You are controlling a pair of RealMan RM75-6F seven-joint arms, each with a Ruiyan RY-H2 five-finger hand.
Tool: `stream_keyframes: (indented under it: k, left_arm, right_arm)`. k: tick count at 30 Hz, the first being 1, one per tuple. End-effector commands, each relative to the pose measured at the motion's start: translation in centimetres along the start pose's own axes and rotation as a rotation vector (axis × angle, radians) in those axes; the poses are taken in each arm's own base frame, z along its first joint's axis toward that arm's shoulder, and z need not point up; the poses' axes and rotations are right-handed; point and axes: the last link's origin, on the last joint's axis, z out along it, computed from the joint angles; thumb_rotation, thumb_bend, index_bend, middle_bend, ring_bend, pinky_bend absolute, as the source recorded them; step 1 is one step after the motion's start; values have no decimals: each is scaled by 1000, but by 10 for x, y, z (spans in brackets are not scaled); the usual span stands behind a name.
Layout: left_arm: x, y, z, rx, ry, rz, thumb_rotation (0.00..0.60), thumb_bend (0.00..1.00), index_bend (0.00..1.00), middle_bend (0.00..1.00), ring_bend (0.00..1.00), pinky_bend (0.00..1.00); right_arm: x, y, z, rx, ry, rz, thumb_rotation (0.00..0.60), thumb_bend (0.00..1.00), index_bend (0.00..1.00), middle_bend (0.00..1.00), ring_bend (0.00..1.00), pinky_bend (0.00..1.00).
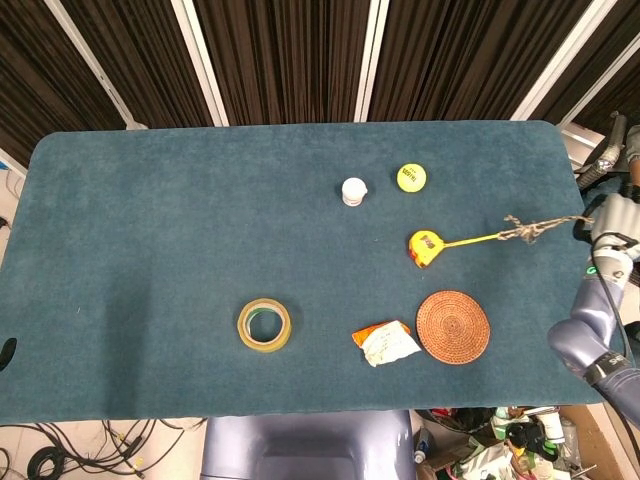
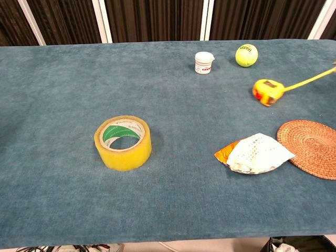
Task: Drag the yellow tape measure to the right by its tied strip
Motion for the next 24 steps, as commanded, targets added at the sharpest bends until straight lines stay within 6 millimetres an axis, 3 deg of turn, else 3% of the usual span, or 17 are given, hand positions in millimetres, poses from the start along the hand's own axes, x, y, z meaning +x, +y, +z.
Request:
stream_keyframes:
  k: [1, 8, 14, 20, 21, 22, 24]
  left_arm:
    - [0, 1, 0, -2, 3, -2, 600, 306, 74, 0, 0, 0]
    - [0, 1, -1, -4, 3, 2, 600, 306, 73, 0, 0, 0]
    - [-1, 1, 0, -1, -3, -2, 600, 306, 73, 0, 0, 0]
    - [0, 1, 1, -4, -5, -8, 600, 306, 73, 0, 0, 0]
    - [0, 1, 1, -5, -6, -7, 600, 306, 73, 0, 0, 0]
    - [0, 0, 1, -5, -7, -8, 600, 306, 73, 0, 0, 0]
    - [0, 0, 1, -6, -8, -9, 600, 306, 73, 0, 0, 0]
  right_arm:
    - [4, 6, 2, -13, 0, 7, 600, 416, 640, 0, 45, 177]
    - [-13, -22, -13, 95, -61, 12, 600, 416, 641, 0, 45, 177]
    - [-31, -77, -42, 258, -115, 16, 600, 416, 641, 0, 45, 177]
    - [-38, -129, -71, 375, -132, 60, 600, 415, 640, 0, 45, 177]
    - [-38, -135, -75, 386, -134, 69, 600, 413, 611, 0, 45, 177]
    - [-39, -143, -81, 403, -142, 79, 600, 400, 516, 0, 44, 176]
    - [-41, -150, -89, 425, -164, 80, 600, 343, 261, 0, 44, 176]
